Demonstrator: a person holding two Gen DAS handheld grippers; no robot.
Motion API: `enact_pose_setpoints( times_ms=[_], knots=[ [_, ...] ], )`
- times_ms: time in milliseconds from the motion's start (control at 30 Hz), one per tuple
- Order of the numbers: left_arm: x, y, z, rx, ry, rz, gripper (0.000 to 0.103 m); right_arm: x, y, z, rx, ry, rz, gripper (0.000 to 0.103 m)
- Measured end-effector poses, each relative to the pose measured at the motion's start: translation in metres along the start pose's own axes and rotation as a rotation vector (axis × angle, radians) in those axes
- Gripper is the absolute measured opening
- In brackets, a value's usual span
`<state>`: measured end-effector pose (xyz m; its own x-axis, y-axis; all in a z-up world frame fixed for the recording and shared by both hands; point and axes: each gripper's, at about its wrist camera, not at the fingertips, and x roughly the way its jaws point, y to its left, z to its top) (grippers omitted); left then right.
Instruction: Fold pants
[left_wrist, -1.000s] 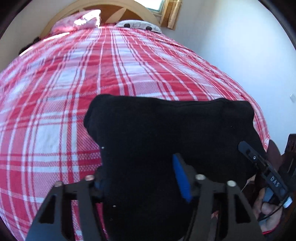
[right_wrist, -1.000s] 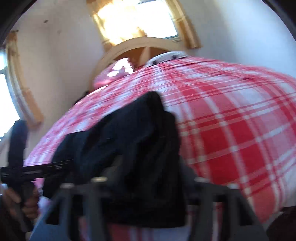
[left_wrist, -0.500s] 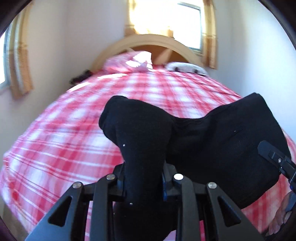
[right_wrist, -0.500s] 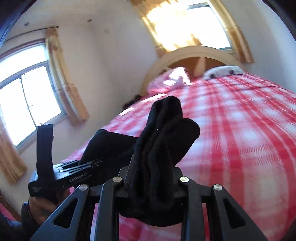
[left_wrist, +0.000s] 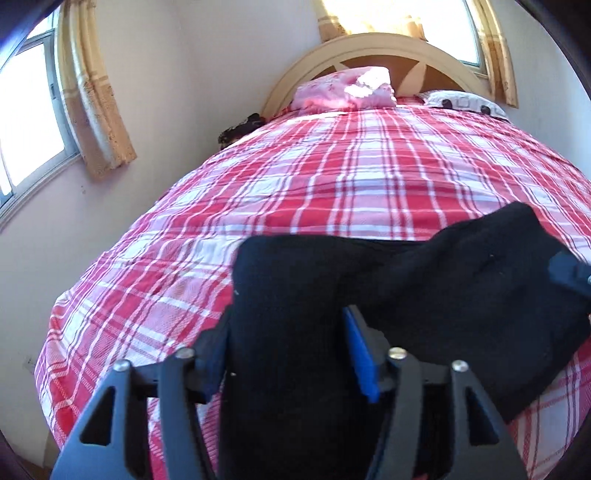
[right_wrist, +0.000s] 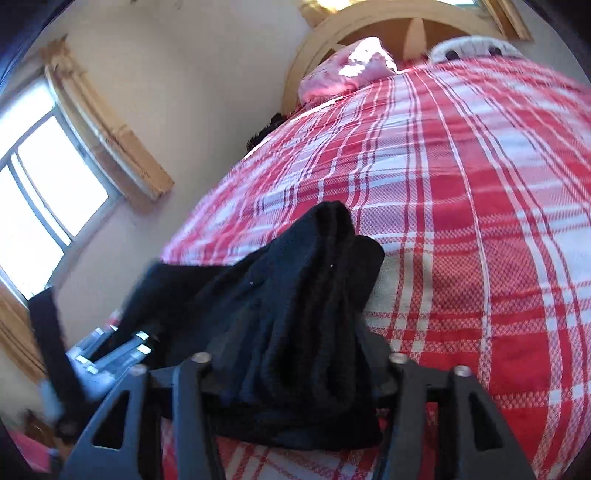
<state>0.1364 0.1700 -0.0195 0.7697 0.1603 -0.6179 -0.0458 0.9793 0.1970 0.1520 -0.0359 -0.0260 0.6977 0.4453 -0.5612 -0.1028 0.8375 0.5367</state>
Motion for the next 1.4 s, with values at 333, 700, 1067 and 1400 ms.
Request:
enact_pose_setpoints(
  times_ms=[333, 700, 1067, 1400],
  knots=[
    [-0.082, 0.023, -0.011, -0.086, -0.128, -0.007, 0.103, -0.103, 0.027, -0.021, 0.048, -0.200, -0.105, 0.068],
    [-0.145, 0.014, -0.035, -0.057, -0.183, 0.001, 0.103, -0.160, 0.113, -0.065, -0.251, -0.322, -0.197, 0.069],
    [-0.164, 0.020, -0.043, -0.131, -0.180, 0.015, 0.103, -0.179, 0.131, -0.089, -0.327, -0.376, -0.251, 0.070],
    [-0.169, 0.017, -0.047, -0.115, -0.208, 0.039, 0.103, -0.181, 0.130, -0.097, -0.313, -0.386, -0.254, 0.070]
  ],
)
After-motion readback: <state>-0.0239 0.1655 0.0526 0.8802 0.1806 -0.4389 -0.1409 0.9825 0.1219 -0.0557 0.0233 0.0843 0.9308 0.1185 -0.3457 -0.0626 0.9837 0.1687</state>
